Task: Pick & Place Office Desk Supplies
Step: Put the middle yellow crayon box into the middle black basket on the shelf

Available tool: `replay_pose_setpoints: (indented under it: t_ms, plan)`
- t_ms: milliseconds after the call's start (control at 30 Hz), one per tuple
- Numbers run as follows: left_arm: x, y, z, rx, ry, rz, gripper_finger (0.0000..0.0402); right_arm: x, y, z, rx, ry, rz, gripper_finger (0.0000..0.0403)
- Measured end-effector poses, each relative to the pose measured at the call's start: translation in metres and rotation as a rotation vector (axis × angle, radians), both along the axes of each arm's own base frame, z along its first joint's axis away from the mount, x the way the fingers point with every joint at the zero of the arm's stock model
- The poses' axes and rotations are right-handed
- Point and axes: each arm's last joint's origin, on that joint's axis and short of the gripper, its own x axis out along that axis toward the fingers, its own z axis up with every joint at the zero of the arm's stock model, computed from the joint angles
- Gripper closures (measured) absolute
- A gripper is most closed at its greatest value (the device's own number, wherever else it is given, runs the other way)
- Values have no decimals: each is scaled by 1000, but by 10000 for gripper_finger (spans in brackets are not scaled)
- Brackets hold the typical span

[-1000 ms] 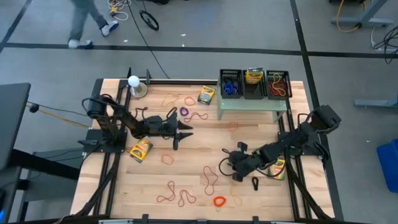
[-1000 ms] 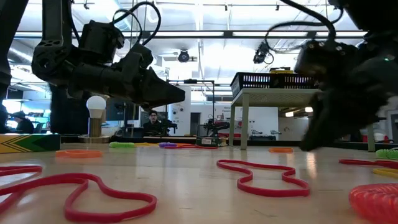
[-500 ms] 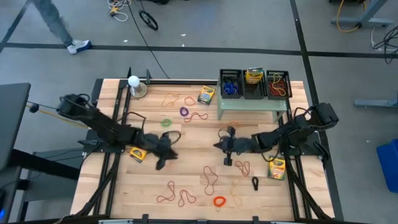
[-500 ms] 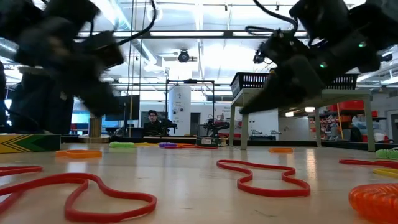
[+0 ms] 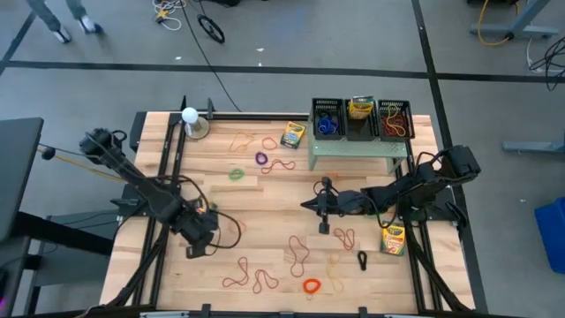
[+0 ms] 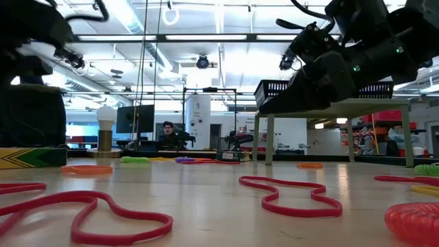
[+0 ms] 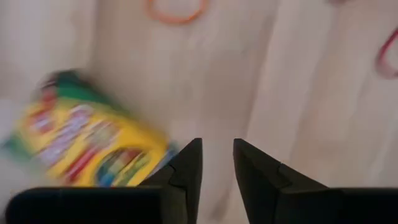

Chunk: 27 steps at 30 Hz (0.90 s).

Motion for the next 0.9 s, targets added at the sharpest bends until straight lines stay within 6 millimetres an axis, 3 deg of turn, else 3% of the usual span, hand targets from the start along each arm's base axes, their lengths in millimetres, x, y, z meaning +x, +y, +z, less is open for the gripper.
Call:
replay_pose_setpoints:
  t_ms: [100,267,500,633,900]
  plan:
    - [-7,-5,-1,118,86,-94,285,0,0,-1,-2,10,0,387]
    - [-10,-18,-21,270,162,-242,258,-1,0,-1,9,17,10,390]
    - [-7,-23,-43,408,232,-264,239,-1,0,-2,14,17,13,396]
    - [-6,-24,-50,430,261,-278,260,-1,0,-2,17,17,11,392]
    - [-5,-26,-60,465,313,-334,348,-1,0,-2,20,16,10,394]
